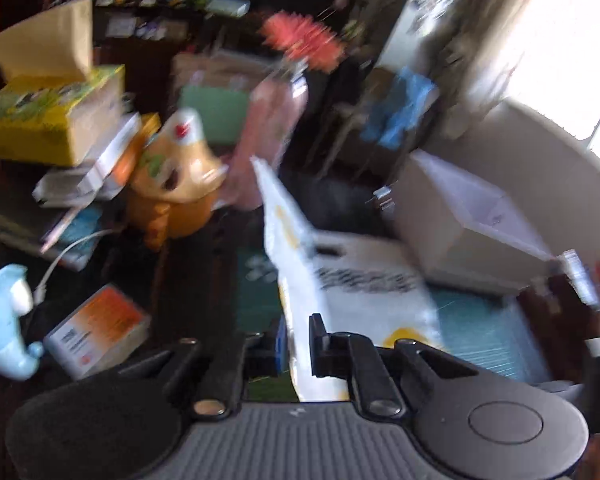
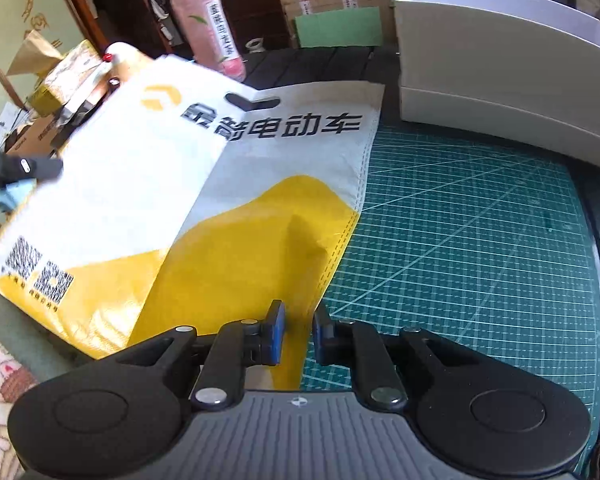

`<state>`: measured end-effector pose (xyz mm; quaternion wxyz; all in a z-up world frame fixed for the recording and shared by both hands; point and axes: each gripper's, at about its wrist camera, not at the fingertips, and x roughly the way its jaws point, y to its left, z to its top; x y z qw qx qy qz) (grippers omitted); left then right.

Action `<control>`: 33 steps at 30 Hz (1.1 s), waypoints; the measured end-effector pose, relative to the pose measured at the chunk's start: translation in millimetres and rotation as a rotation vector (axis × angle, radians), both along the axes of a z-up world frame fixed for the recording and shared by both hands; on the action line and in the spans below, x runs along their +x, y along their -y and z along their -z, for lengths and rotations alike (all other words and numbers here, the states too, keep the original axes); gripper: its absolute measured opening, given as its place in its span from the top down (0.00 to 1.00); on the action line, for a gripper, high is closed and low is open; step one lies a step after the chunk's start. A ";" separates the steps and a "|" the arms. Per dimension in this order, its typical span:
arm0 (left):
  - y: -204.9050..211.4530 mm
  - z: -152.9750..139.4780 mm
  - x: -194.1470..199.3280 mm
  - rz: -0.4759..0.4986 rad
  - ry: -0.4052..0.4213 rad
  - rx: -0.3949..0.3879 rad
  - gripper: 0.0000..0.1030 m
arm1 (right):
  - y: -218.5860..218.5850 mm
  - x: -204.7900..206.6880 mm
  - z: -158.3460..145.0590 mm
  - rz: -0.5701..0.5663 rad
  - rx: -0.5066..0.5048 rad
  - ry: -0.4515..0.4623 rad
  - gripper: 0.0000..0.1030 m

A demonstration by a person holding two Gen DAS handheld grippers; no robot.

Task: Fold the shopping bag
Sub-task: 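Lay the bag flat on the mat with the right gripper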

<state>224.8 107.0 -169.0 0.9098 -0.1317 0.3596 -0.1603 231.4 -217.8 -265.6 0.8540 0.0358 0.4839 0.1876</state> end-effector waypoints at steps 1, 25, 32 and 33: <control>4.5 -5.4 -3.9 0.044 0.037 -0.029 0.75 | -2.0 -0.9 0.1 -0.006 -0.004 0.000 0.87; 115.2 84.8 37.5 0.311 -0.276 -0.098 0.32 | 51.1 0.6 -50.2 0.196 0.146 0.119 0.64; 126.2 92.2 33.4 0.336 -0.311 -0.061 0.32 | 11.6 34.1 -30.7 0.080 0.224 -0.017 0.82; 125.6 90.7 32.1 0.338 -0.307 -0.056 0.32 | 6.3 42.7 -18.5 0.087 0.205 -0.058 0.83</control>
